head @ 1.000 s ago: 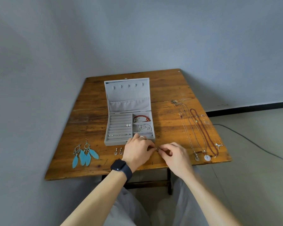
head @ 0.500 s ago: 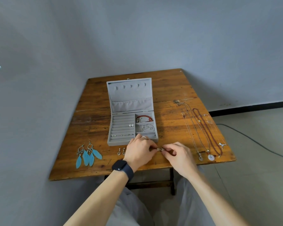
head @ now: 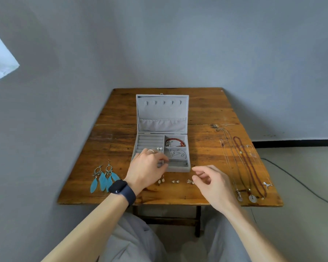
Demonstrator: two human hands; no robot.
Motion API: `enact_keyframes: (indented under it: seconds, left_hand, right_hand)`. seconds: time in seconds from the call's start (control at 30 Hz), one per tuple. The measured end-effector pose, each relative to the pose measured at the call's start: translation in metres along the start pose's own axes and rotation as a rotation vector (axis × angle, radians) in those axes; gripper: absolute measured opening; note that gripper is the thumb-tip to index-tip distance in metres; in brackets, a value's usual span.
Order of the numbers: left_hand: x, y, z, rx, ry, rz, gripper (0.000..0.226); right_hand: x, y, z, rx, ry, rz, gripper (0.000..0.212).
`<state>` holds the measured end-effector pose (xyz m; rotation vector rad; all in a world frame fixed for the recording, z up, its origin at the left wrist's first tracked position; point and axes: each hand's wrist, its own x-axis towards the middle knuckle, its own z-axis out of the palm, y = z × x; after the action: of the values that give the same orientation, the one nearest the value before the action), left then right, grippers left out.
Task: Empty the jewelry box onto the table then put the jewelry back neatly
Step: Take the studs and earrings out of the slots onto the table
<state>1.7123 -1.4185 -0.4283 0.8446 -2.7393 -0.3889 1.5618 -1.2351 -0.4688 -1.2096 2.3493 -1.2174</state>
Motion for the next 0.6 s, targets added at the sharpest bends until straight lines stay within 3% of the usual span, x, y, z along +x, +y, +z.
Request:
enact_keyframes:
  seconds: [0.27,0.6]
  left_hand:
    - [0.034,-0.036,-0.007,0.03,0.027,-0.15,0.03]
    - [0.065,-0.045,0.01,0.02,-0.049,-0.103,0.028]
  right_hand:
    - [0.056,-0.037,0.019,-0.082,-0.03,-0.147,0.024]
    - [0.119,-0.058,0.061,-0.34,-0.201,-0.217,0.035]
